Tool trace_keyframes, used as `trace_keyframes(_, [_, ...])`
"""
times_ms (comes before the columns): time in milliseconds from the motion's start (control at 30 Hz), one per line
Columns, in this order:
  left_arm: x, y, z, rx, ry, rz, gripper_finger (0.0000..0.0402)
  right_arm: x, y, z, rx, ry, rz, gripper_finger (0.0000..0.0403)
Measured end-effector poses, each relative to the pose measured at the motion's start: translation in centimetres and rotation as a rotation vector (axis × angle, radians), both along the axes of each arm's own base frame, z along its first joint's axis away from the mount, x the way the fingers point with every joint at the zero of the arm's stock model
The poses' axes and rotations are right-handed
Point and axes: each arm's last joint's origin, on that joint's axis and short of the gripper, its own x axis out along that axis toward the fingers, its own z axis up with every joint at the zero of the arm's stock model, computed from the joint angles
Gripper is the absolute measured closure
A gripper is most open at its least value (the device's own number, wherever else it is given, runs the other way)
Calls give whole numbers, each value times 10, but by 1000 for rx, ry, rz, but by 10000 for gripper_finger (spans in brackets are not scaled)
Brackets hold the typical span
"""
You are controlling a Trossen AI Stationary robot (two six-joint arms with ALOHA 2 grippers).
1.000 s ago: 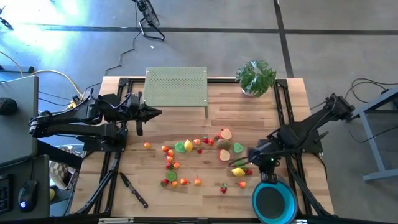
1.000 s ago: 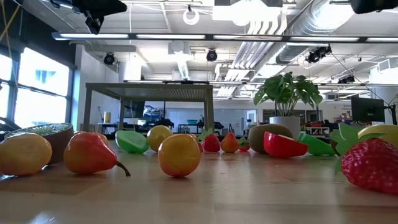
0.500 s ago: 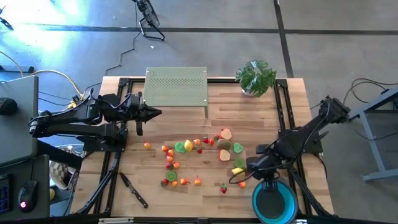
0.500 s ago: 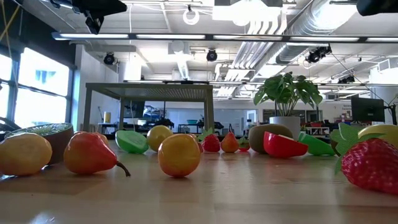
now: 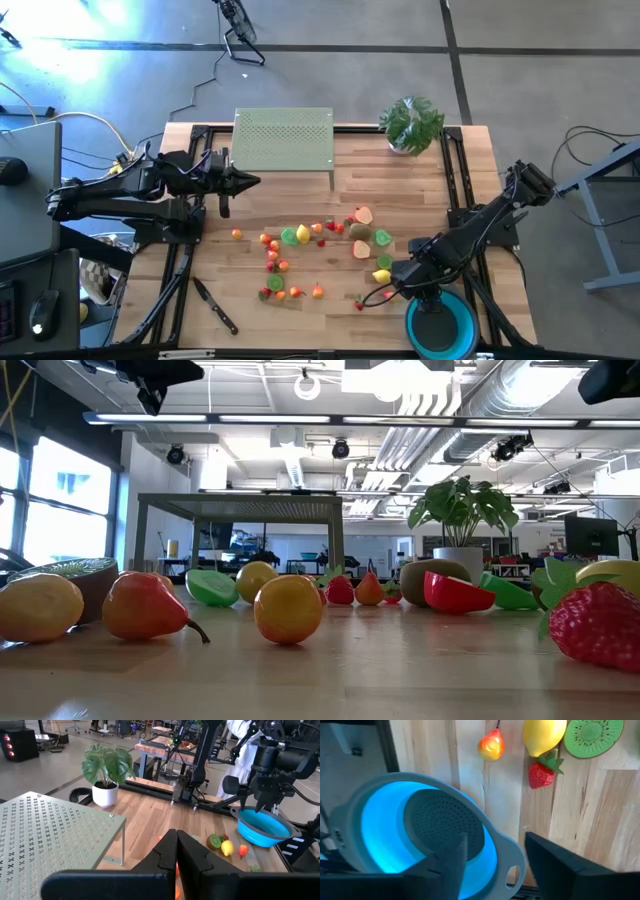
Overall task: Pick & Place Fruit
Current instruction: Put the strainer bowl on the shelf
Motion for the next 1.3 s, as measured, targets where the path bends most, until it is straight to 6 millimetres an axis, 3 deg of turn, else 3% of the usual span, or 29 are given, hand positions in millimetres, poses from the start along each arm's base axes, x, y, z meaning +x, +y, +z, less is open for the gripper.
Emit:
trace_keyframes(167, [0,0,-3,-3,28,0,396,-1,10,-10,-43,8,48,134])
trace_keyframes(300, [-1,0,-4,-6,45,0,396,-1,18,-20,-75,22,105,114])
trace_keyframes(767, [-1,0,-4,-5,43,0,396,4,30,-53,-100,49,167,137])
trace_keyframes(1300, [-1,0,-4,-6,46,0,396,-13,32,-83,-100,85,146,138])
